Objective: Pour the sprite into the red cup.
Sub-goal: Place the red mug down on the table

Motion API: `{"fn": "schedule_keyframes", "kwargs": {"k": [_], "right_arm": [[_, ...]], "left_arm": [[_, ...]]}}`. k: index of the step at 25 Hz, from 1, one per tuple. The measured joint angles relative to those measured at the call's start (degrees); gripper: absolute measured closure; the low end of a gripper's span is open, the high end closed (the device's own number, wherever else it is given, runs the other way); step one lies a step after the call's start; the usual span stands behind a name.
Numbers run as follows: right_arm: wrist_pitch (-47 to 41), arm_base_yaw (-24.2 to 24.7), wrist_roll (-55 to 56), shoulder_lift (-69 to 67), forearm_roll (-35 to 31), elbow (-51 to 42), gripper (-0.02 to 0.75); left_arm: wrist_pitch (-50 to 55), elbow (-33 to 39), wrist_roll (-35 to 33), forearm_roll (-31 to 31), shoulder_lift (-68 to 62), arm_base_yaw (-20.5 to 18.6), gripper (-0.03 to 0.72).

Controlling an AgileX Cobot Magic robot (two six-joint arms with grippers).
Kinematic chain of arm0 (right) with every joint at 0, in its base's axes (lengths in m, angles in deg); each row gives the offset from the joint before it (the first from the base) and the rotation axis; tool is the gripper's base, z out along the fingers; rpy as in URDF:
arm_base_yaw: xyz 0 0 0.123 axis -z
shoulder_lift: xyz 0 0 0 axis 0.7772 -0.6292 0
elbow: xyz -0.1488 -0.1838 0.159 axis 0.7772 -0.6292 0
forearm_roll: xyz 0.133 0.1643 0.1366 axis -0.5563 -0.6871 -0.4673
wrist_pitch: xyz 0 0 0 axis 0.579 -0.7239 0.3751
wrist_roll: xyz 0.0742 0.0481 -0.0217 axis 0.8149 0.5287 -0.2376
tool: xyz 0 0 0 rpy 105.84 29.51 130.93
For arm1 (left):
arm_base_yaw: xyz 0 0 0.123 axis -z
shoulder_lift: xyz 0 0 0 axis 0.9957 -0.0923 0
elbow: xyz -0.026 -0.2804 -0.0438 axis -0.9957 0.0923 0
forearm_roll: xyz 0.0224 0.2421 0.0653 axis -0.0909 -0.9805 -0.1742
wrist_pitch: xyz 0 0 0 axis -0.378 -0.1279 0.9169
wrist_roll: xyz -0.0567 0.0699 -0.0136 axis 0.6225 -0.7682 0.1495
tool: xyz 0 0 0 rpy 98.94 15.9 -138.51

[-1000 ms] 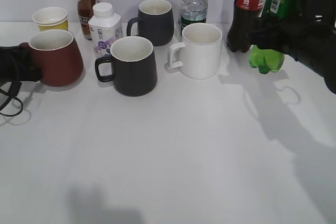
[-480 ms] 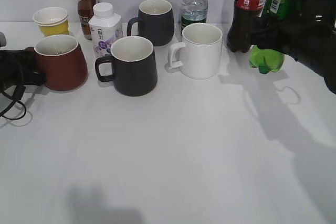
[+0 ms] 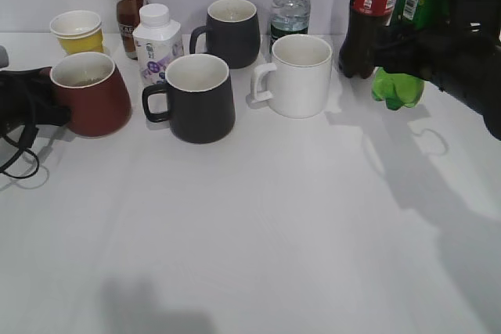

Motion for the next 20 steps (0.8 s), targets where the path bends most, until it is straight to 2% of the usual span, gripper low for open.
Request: {"fn": "schedule_keyframes", "kwargs": {"k": [8, 15, 20], "right_arm": [[0.05, 0.00, -0.11, 0.00, 0.00, 0.00, 0.313], [0.05, 0.00, -0.31, 0.00, 0.00, 0.00, 0.320], [0.11, 0.00, -0.31, -0.54, 0.00, 0.00, 0.320]], "left_arm": [[-4.51, 4.47, 0.06, 0.09, 0.38, 0.00, 0.435], [-5.41, 7.64, 0.24, 1.83, 1.79, 0.00, 0.287], [-4.85, 10.65, 0.24, 3.87, 5.14, 0.02, 0.263]]}}
